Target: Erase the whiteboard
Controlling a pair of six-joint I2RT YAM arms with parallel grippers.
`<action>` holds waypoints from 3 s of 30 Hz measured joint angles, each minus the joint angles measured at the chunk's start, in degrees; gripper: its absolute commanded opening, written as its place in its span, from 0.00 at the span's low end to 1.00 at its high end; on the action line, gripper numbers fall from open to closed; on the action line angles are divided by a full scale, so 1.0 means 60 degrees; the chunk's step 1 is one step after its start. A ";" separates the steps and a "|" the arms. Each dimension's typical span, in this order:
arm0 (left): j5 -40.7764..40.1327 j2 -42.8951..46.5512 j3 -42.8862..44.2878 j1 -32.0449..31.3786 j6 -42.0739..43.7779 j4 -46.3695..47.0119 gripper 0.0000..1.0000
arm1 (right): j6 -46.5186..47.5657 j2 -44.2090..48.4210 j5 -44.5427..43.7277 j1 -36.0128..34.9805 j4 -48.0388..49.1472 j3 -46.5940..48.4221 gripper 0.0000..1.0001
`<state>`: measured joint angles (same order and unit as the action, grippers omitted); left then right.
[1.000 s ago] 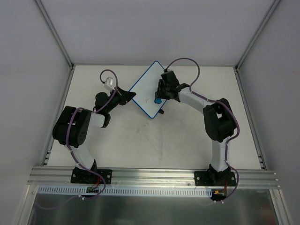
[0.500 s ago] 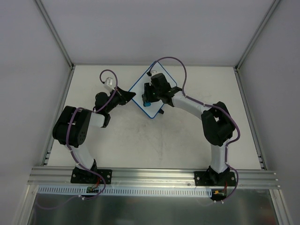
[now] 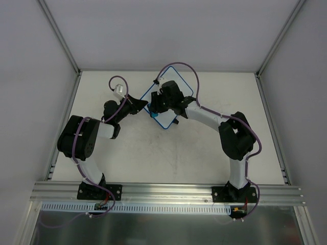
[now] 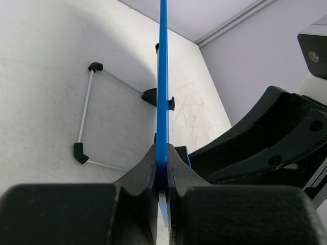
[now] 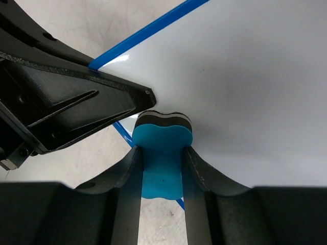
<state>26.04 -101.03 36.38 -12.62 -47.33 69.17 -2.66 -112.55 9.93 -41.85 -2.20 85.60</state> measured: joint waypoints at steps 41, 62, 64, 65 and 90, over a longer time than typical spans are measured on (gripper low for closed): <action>0.0168 -0.0018 0.0004 -0.0033 0.0073 0.0189 0.00 | -0.1800 0.1384 -0.3155 0.1042 0.0022 -0.1417 0.00; 0.0251 -0.0117 0.0018 -0.0026 0.0025 0.0375 0.00 | -0.0058 0.3909 -0.3005 0.3399 -0.4197 -0.2980 0.00; 0.0259 -0.0124 -0.0004 -0.0022 0.0000 0.0426 0.00 | 0.0029 0.3840 -0.2918 0.3526 -0.4411 -0.3089 0.00; 0.0259 -0.0124 -0.0029 -0.0022 -0.0007 0.0455 0.00 | 0.0058 0.3756 -0.2856 0.3617 -0.4466 -0.3100 0.00; 0.0255 -0.0127 -0.0219 0.0000 -0.0120 0.0718 0.05 | 0.1096 0.1406 -0.2269 0.4568 -0.4747 -0.2659 0.47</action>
<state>27.57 -101.80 35.07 -12.62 -48.05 73.47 3.92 -104.12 -3.68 -14.44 -30.68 69.65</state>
